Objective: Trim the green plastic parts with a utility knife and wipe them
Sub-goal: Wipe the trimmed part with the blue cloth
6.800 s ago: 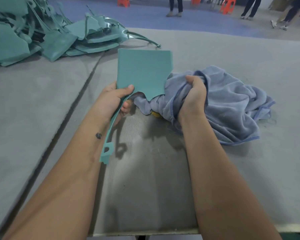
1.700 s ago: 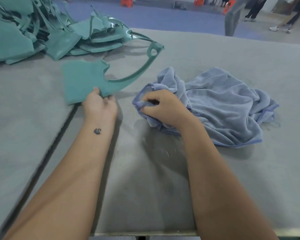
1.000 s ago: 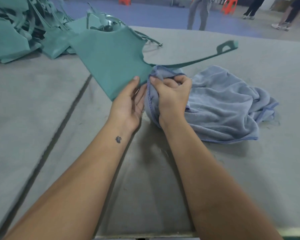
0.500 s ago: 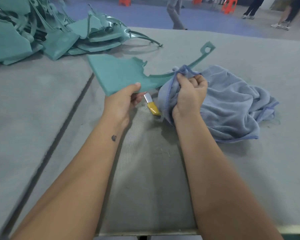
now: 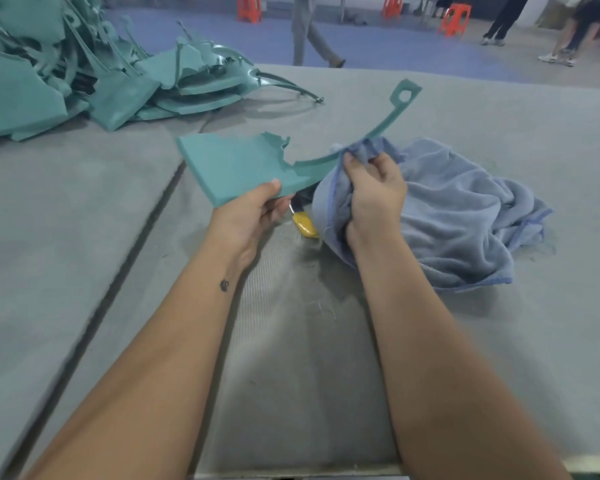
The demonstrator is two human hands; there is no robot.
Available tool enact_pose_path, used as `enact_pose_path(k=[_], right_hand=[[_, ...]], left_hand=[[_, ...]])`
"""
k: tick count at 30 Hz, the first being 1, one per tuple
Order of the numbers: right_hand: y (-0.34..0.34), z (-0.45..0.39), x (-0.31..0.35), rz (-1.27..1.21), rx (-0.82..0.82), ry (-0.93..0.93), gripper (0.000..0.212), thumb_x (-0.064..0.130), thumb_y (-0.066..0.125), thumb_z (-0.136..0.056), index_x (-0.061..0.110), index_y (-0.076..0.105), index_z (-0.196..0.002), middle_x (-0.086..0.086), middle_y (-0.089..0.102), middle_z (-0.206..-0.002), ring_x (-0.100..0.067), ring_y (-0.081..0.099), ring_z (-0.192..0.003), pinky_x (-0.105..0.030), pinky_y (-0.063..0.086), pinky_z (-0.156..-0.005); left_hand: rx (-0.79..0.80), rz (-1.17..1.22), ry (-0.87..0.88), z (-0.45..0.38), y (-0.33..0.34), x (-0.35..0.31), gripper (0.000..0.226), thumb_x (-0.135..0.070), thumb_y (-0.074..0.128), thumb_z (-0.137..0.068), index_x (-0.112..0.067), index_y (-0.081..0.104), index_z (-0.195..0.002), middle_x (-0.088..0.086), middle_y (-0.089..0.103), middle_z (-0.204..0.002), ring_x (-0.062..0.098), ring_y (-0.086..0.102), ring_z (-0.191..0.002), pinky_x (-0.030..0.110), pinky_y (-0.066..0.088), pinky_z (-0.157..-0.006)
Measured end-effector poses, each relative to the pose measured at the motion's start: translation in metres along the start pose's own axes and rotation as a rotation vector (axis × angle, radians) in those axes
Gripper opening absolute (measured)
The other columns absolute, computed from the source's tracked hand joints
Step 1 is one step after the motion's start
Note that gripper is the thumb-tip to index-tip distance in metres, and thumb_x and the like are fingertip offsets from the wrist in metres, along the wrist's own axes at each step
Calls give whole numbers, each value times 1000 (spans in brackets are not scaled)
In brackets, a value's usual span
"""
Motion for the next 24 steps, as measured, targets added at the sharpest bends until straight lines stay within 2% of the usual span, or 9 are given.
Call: enact_pose_path(k=[4, 7, 10, 14, 20, 24], right_hand=[[19, 11, -15, 118, 93, 47, 14, -6, 62, -88, 7, 62, -84, 0, 69, -69, -11, 63, -64, -22, 53, -64], [25, 16, -21, 230, 145, 71, 14, -4, 61, -88, 9, 59, -86, 0, 68, -72, -13, 64, -68, -26, 54, -68], [25, 16, -20, 248, 137, 54, 12, -4, 60, -89, 7, 57, -88, -5, 66, -76, -17, 63, -73, -31, 53, -74], [17, 12, -16, 161, 59, 35, 14, -5, 59, -90, 7, 56, -85, -2, 65, -73, -8, 62, -65, -19, 51, -65], [11, 3, -5, 52, 51, -16, 17, -8, 55, -91, 7, 58, -84, 4, 69, -72, -9, 63, -69, -20, 52, -69], [7, -1, 1, -65, 46, -3, 14, -6, 55, -92, 5, 62, -96, -1, 69, -82, -10, 64, -75, -21, 54, -71]], left_hand=[[8, 88, 23, 0, 8, 1, 13, 1, 56, -93, -9, 65, -91, 0, 73, -79, 9, 69, -67, 17, 55, -66], [7, 91, 26, 1, 10, 3, 11, 0, 58, -92, -7, 66, -90, 0, 74, -76, 10, 70, -67, 17, 55, -65], [16, -6, 66, -1, 8, -3, 11, -1, 58, -92, -8, 67, -92, -1, 74, -76, 9, 71, -67, 17, 53, -63], [11, -96, 93, -8, 0, -13, 13, 1, 60, -90, -11, 65, -87, -5, 73, -70, 7, 69, -63, 15, 51, -58], [18, -98, 61, -10, -6, -12, 12, -1, 61, -90, -12, 63, -91, -5, 73, -73, 8, 70, -65, 15, 50, -53], [10, -81, 22, -8, -5, -8, 10, -2, 60, -91, -11, 62, -95, 2, 70, -86, 7, 71, -66, 14, 49, -50]])
Point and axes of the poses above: each hand's wrist, its own z-axis away from the middle knuckle, its own y-axis out of the palm, x = y × z, the point moved 10 cm from there along -z, towards the middle knuckle
